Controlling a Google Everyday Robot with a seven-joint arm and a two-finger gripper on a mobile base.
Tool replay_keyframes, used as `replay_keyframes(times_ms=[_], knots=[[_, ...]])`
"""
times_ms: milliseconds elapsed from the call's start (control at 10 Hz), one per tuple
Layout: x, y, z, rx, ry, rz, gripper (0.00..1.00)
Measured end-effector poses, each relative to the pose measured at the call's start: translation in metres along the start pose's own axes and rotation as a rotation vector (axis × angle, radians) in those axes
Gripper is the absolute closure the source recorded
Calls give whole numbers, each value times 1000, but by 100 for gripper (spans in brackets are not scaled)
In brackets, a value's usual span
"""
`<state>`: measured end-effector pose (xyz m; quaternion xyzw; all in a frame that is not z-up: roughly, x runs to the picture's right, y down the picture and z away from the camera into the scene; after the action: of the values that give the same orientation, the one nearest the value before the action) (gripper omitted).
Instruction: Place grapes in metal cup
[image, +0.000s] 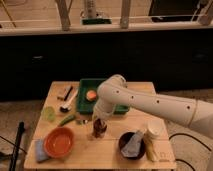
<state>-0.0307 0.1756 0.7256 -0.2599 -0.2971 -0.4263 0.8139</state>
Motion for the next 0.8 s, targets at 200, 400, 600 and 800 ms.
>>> replay_keyframes(times_ms=[200, 400, 600, 800], knots=[[1, 0, 0, -4, -2, 1, 40], [3, 1, -1, -7, -6, -2, 22], [4, 1, -1, -6, -9, -3, 20], [5, 1, -1, -1, -16, -9, 20]])
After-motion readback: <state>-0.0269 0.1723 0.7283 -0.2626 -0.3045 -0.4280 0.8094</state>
